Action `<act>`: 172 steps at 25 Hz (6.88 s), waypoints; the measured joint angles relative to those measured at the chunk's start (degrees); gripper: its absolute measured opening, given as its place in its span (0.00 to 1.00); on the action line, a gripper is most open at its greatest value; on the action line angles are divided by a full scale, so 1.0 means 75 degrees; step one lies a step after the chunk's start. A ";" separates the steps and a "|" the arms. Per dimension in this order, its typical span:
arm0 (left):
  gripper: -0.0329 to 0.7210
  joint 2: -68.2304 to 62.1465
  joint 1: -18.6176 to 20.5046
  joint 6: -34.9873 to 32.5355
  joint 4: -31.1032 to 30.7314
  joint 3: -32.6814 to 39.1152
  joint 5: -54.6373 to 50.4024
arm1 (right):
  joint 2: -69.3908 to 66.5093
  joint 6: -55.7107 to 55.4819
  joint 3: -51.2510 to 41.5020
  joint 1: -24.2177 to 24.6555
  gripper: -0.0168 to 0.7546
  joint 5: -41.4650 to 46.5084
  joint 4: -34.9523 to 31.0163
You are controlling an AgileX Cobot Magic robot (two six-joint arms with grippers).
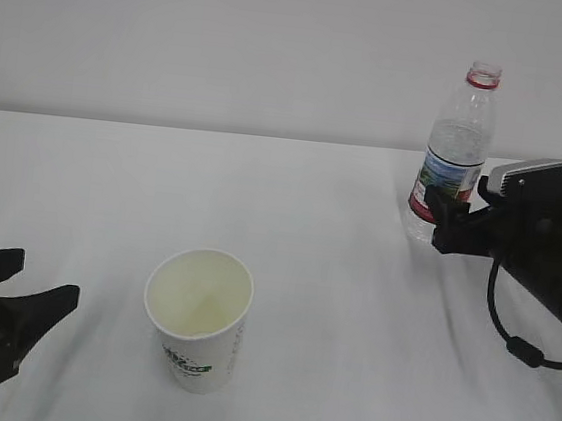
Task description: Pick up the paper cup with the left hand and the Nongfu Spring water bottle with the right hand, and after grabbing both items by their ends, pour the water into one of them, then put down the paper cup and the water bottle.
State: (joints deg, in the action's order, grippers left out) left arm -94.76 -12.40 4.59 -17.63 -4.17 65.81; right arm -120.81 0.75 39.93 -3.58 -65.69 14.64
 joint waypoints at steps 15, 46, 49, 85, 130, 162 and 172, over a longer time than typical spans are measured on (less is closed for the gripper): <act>0.83 0.0000 0.0000 0.0000 0.0000 0.0000 0.0000 | -0.0051 0.0042 0.0782 0.0000 0.79 0.0323 -0.0005; 0.83 0.0000 0.0000 0.0000 -0.0005 0.0000 0.0000 | -0.1222 -0.0410 0.2540 0.0000 0.75 0.0579 0.0582; 0.83 0.0000 0.0000 0.0000 0.0009 0.0000 0.0000 | -0.1222 -0.0410 0.2540 0.0000 0.71 0.0579 0.0587; 0.82 0.0000 0.0000 0.0000 -0.0041 0.0000 0.0000 | 0.2220 -0.0167 -0.0729 0.0000 0.69 0.0579 0.0856; 0.94 -0.1640 0.0110 0.0015 -0.2644 -0.0699 0.0017 | 0.4888 -0.0382 -0.2498 0.0000 0.69 0.0918 0.0912; 0.85 -0.1746 0.2029 0.3466 -0.9129 -0.4028 -0.1141 | 0.4888 -0.0400 -0.2498 0.0000 0.69 0.0918 0.0912; 0.83 -0.1746 0.1213 0.2578 -0.9162 -0.4028 -0.1972 | 0.4888 -0.0400 -0.2498 0.0000 0.69 0.0918 0.0912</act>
State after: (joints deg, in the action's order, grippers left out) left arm -107.85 -3.30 23.92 -86.35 -34.38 51.02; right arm -84.16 -2.25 21.20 -3.58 -58.80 21.48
